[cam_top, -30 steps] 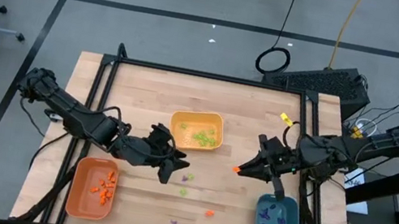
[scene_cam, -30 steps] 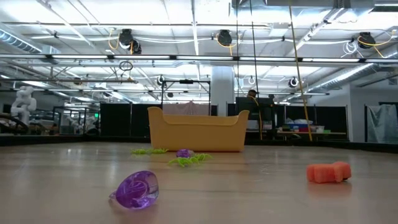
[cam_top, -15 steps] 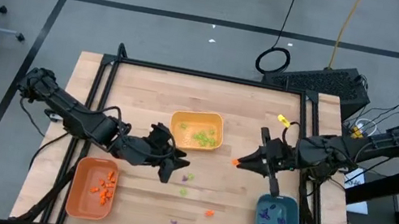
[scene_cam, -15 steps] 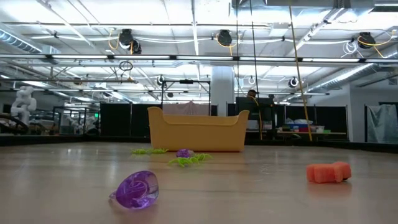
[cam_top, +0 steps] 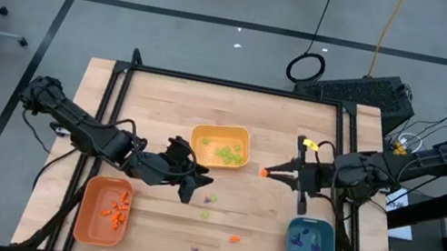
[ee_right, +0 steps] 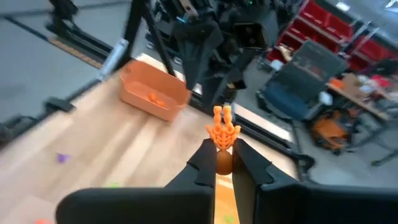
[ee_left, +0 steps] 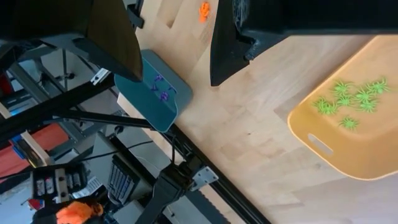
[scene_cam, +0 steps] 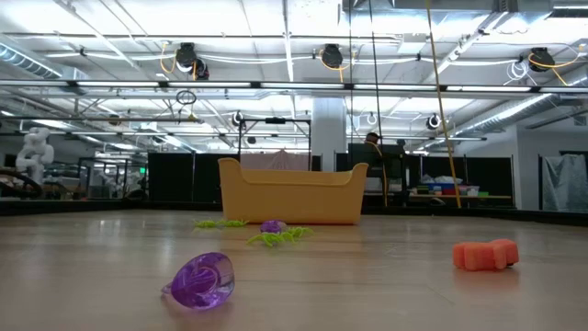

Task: Sort Halloween decoration
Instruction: Put the orange skeleton toy into the orange bin

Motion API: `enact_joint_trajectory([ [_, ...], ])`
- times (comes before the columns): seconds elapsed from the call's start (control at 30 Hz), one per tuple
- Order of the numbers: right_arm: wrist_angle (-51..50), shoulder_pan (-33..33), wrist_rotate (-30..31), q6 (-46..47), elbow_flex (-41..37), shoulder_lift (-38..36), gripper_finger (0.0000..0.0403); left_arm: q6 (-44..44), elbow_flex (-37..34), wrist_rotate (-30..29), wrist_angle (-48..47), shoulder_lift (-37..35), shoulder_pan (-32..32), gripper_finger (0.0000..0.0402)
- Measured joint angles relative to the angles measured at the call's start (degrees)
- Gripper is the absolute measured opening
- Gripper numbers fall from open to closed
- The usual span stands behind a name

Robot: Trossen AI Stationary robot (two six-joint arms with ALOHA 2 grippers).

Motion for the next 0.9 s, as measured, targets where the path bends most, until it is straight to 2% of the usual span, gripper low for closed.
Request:
enact_joint_trajectory([
  [0.1, -0.28, -0.01, 2.48, -2.76, 0.02, 0.0, 0.0013, 0.01, 0.0, -0.16, 0.0, 0.0, 0.0, 0.0187],
  [0.23, -0.52, -0.01, 2.85, -3.55, 0.01, 0.0, 0.0015, 0.01, 0.0, -0.17, 0.0, 0.0, 0.0, 0.0186],
  [0.9, 0.15, -0.01, 2.67, 0.65, 0.02, 0.0, 0.0017, 0.23, 0.0, -0.14, 0.0, 0.0, 0.0, 0.0187],
])
